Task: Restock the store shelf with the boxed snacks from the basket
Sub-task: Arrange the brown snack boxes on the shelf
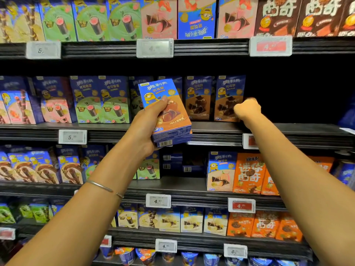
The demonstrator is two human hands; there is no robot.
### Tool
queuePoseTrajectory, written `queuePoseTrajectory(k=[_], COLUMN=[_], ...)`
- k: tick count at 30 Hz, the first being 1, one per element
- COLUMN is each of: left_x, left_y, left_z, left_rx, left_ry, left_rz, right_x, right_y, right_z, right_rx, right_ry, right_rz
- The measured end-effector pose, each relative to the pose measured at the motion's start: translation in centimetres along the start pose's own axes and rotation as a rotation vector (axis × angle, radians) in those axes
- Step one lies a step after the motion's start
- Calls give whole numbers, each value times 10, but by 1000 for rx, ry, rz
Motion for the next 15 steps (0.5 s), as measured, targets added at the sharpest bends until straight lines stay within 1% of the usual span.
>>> queuePoseTrajectory(k=[8,12,15], left_x=[-6,-5,-2], left_y=[3,2,2], left_z=[4,5,5], left_rx=[-16,-13,-4], left_ry=[4,1,1], left_rz=[18,28,24], right_x=[-15,-29,-38], right_y=[-9,-14,-18], right_z=[5,5,6], right_rx=[44,77,47], right_ry=[-28,-99,-138], right_rz=[-45,-136,-240])
Point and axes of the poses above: each hand's wrist, its own z-axis towards the middle knuckle, its own x-axis out of the back of the hand, y = z × x, the point moved 8 cm from there along z, towards the middle knuckle, and after that the axes turned 5 degrees about -y, right-handed, at the moved point
